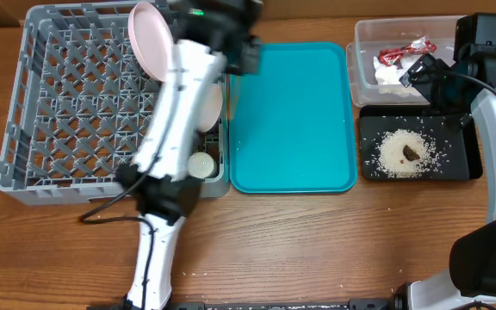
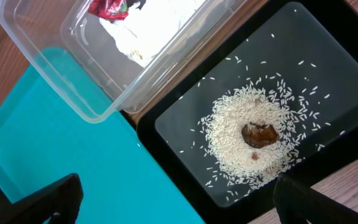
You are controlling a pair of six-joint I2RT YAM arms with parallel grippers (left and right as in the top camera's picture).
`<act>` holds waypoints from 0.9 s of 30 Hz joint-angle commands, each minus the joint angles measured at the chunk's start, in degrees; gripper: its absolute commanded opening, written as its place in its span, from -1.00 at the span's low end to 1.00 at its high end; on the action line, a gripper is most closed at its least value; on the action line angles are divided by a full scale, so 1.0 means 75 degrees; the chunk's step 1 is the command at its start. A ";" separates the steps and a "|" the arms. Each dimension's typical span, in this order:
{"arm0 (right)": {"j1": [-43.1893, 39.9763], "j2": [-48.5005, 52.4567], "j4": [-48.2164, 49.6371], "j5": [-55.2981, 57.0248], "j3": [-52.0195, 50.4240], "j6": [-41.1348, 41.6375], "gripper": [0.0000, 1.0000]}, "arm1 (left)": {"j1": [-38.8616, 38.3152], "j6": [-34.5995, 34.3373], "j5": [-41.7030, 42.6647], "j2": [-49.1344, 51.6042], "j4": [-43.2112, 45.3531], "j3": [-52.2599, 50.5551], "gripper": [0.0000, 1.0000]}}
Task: Sort waste into correct bins and load items into the dishwasher
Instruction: 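Place the second chopstick into the dish rack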
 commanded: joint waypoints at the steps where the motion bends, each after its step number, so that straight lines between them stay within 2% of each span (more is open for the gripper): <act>1: -0.0015 -0.0020 0.0020 0.0131 0.0041 -0.0020 1.00 | 0.0985 0.0662 -0.1003 -0.0137 -0.0443 0.0189 -0.92; 7: -0.0015 -0.0020 0.0020 0.0131 0.0041 -0.0020 1.00 | 0.2084 0.0627 -0.0962 -0.0131 -0.0289 -0.1207 -0.91; 9: -0.0015 -0.0020 0.0020 0.0131 0.0041 -0.0020 1.00 | 0.2224 0.0731 -0.0965 -0.0131 -0.0064 -0.1976 -0.92; 14: -0.0015 -0.0020 0.0020 0.0131 0.0041 -0.0020 1.00 | 0.2165 0.0828 -0.0965 -0.0131 0.0297 -0.2850 -0.92; 15: -0.0015 -0.0020 0.0020 0.0131 0.0041 -0.0020 1.00 | 0.2165 0.0828 -0.0965 -0.0131 0.0297 -0.2856 -0.79; 18: -0.0015 -0.0020 0.0020 0.0131 0.0041 -0.0020 1.00 | 0.2177 0.0822 -0.0965 -0.0131 0.0294 -0.2847 -0.10; 22: -0.0015 -0.0020 0.0020 0.0131 0.0041 -0.0020 1.00 | 0.2177 0.0562 -0.0970 -0.0146 0.0262 -0.2777 0.47; 27: -0.0015 -0.0020 0.0020 0.0131 0.0041 -0.0020 1.00 | 0.2171 -0.0067 -0.0985 -0.0431 -0.0350 -0.2011 0.52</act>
